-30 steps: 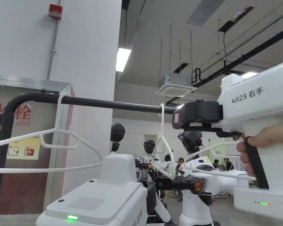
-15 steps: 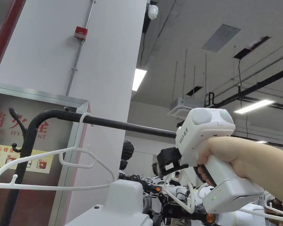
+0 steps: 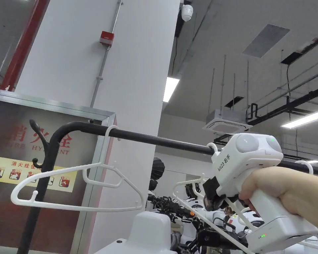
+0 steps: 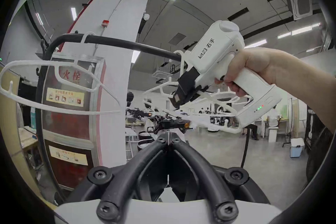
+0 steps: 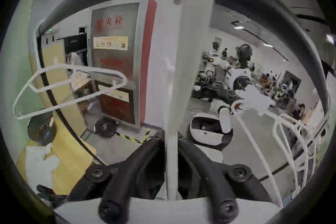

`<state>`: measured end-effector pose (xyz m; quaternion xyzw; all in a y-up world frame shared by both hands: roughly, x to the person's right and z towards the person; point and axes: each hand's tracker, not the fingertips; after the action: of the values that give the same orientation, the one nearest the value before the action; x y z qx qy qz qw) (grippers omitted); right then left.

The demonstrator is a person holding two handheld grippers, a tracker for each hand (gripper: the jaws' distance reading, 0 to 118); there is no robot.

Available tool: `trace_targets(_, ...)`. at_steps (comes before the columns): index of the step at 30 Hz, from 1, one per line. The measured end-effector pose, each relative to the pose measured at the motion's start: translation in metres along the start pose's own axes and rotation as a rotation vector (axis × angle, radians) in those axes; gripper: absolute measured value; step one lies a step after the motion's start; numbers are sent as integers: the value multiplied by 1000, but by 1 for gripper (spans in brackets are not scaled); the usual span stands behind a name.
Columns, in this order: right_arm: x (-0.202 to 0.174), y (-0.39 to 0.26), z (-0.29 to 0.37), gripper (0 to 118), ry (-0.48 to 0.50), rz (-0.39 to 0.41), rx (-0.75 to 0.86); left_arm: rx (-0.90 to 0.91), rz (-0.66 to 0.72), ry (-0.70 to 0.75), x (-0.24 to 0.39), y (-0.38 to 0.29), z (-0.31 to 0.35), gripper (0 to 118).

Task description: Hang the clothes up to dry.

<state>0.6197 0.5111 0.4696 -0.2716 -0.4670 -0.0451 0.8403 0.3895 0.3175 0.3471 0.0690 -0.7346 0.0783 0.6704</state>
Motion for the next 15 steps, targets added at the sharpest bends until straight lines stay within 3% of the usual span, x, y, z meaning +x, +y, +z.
trace_targets(2,1,-2,1,4,-2,29,19,-1,3,5,-1,1,1,0)
trace_targets(10,20,-6,44,4,54,-64,119,-2,5,4,4,7,4,0)
trace_targets(11,23,-7,52,4,97,-38,97,-3,8,0,5,8,5,0)
trace_targets(15,27,-23,84,4,98,-49,127,5,5,-2,12,12,6,0)
